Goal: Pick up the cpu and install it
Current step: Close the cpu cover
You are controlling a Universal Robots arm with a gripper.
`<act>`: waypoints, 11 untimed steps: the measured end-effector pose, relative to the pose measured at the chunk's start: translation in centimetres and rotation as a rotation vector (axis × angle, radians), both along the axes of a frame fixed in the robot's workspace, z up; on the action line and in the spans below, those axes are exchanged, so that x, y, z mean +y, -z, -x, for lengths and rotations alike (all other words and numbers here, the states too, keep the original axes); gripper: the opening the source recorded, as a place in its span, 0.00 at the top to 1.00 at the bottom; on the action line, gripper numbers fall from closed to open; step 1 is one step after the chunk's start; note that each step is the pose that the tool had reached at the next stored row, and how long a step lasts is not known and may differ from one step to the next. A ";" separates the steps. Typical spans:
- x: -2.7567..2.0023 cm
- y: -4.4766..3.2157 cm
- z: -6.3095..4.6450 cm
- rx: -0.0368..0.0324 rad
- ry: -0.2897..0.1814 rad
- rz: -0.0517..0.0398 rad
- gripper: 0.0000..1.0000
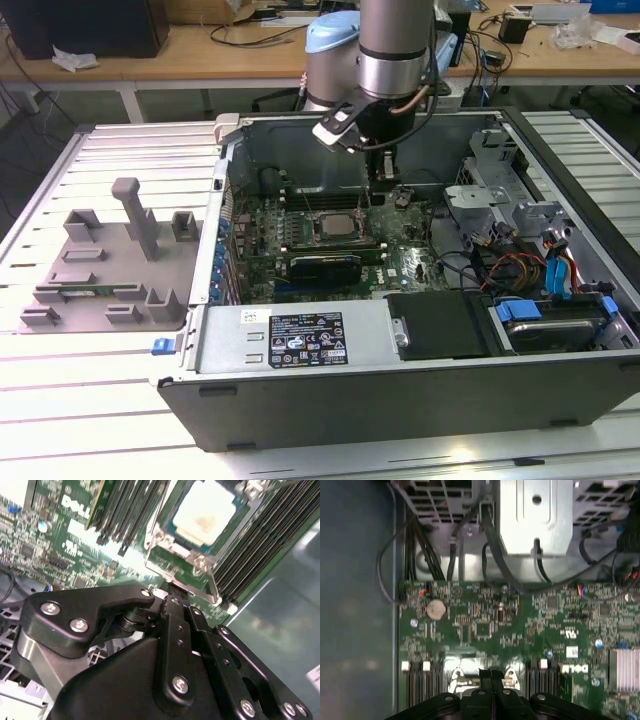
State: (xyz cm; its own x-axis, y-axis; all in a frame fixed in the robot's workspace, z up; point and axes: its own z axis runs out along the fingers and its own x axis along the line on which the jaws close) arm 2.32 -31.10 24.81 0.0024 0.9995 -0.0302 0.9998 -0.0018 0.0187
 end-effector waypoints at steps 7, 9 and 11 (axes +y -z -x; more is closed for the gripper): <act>0.00 0.02 1.8 0.0000 0.000 0.0000 0.89; 0.00 0.02 1.8 0.0000 0.000 0.0000 0.89; 0.00 0.02 1.8 -0.0001 0.000 0.0000 0.89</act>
